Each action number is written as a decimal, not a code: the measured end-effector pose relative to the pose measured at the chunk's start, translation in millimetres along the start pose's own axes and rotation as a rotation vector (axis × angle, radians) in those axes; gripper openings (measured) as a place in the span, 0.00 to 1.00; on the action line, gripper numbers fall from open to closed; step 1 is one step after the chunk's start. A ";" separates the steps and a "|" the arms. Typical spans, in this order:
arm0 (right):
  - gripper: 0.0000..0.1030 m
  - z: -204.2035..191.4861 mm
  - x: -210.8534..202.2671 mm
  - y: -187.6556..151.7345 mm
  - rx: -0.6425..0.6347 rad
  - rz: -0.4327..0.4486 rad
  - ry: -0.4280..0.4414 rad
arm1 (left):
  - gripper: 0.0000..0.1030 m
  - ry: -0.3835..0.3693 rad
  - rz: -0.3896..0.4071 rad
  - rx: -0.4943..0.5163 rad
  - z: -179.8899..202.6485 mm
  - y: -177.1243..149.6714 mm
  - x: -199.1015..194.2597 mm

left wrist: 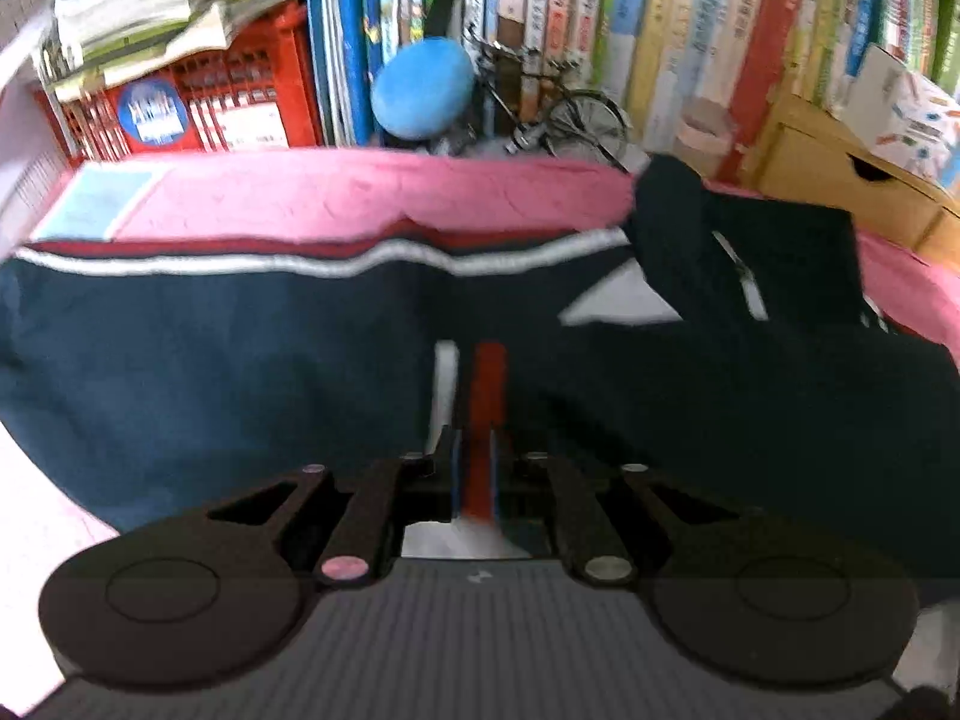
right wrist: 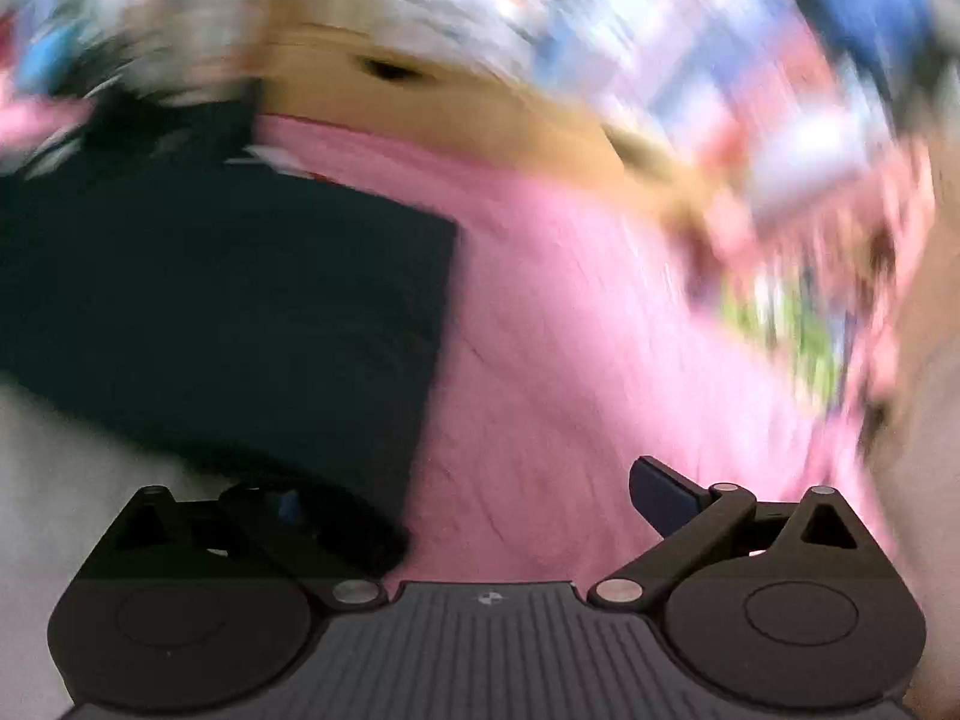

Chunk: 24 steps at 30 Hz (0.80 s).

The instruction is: Fold clothes

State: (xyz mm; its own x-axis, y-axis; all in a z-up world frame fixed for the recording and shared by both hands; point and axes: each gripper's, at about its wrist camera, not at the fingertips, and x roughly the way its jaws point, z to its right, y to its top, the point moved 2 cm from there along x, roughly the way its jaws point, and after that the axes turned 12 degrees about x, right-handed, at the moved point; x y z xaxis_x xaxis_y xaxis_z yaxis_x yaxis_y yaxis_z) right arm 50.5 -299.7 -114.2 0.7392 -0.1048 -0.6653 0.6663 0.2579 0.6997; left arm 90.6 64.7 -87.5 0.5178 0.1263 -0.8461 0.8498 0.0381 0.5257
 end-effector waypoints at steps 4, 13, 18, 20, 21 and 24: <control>0.99 -68.3 -32.6 -4.0 -0.349 0.199 0.108 | 0.10 0.021 -0.020 0.037 11.3 -6.0 9.2; 0.96 18.8 20.8 8.3 0.014 -0.002 -0.051 | 0.14 0.027 -0.001 0.056 12.4 -2.7 17.1; 1.00 13.0 24.2 12.1 0.042 -0.025 -0.079 | 0.18 0.014 0.002 0.064 7.6 -2.5 12.5; 1.00 40.2 29.4 15.8 0.288 -0.112 -0.024 | 0.26 0.005 0.005 0.043 -1.4 -3.5 10.2; 1.00 49.8 31.1 14.6 0.373 -0.146 -0.003 | 0.26 0.005 0.005 0.031 -6.6 -4.3 9.5; 0.99 65.5 29.3 14.6 0.513 -0.205 0.016 | 0.26 0.009 -0.011 -0.008 -20.0 -8.5 9.8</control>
State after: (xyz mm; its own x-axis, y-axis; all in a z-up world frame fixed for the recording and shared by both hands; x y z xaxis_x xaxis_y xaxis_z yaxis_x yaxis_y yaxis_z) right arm 88.3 -361.9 -106.4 0.5901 -0.0881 -0.8025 0.7620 -0.2676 0.5897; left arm 86.5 85.5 -98.5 0.5078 0.1346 -0.8509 0.8544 0.0475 0.5174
